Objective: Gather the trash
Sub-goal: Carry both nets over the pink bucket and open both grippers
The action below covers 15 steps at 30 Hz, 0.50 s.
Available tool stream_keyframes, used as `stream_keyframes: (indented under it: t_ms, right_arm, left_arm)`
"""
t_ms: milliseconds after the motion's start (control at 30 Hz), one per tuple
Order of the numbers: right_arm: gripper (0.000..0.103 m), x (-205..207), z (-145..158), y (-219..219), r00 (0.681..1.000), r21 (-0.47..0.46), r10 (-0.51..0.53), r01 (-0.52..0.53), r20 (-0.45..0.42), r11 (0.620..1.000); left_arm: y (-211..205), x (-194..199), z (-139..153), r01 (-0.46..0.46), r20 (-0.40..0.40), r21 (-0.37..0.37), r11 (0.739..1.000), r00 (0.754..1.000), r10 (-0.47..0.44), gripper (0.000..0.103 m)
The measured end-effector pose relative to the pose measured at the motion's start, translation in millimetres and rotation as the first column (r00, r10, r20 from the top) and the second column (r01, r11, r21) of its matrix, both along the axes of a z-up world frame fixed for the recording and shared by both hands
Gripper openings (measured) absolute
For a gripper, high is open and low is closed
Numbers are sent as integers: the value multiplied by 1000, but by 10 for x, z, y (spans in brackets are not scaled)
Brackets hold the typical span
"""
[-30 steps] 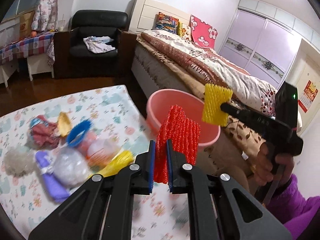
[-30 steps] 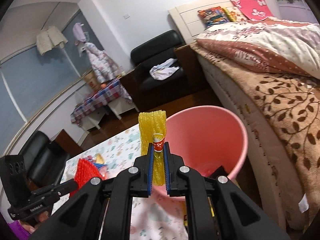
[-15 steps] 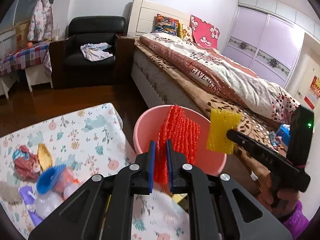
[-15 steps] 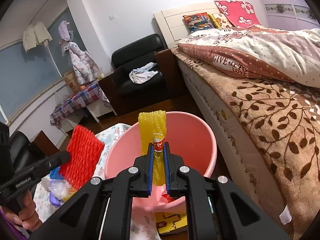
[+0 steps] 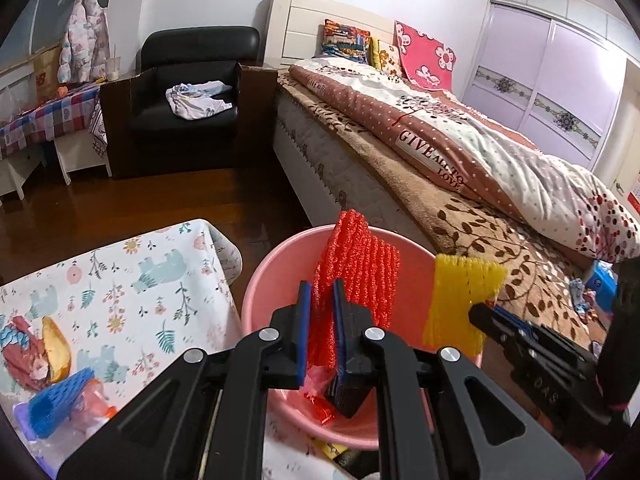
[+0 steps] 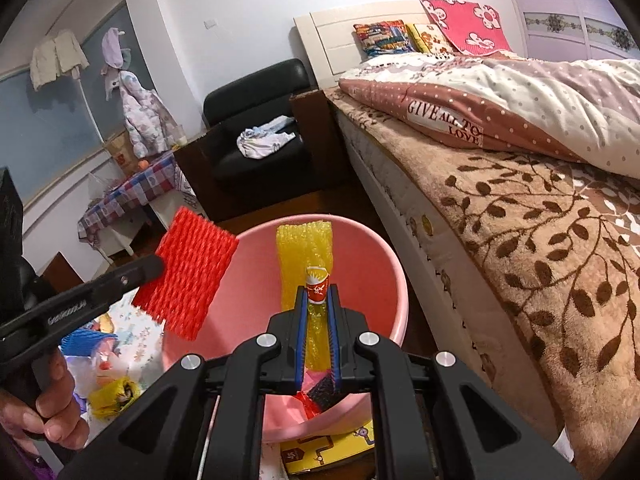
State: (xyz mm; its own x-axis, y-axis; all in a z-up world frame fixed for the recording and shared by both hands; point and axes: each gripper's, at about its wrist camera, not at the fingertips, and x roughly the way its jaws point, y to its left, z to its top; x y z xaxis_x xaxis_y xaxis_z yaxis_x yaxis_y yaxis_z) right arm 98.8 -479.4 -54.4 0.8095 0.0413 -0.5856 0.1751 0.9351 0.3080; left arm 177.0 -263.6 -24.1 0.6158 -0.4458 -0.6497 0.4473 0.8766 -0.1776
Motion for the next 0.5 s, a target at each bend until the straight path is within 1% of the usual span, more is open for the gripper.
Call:
stream_keyframes:
  t_ms: [200,400,433,467,500]
  right_arm:
    - [9,98,-111,14,999,-14,10,-10,-35,1000]
    - [9,166,-182,33,998,-12,26,-27,-53,1000]
    - [9,172,-188,34,998,-9,30,-30,-54,1000]
    - [11,178,-187,31,998,-8,31,-32,-54,999]
    - [14,185,-191,35,998,-7,35,-36,-56,999]
  left_arm:
    - [-159,54,-124,8,14,50,999,1000,-9,10]
    - [-251,44,-149,34,40,80,996,999,-37,11]
    - [-258,42,-145,39,42,84,996,998,-43,13]
    - [-257,38,-144,45,40,85,995,998,-49,20]
    - [-263,37,-145,49,38,83,995,998,-52,29]
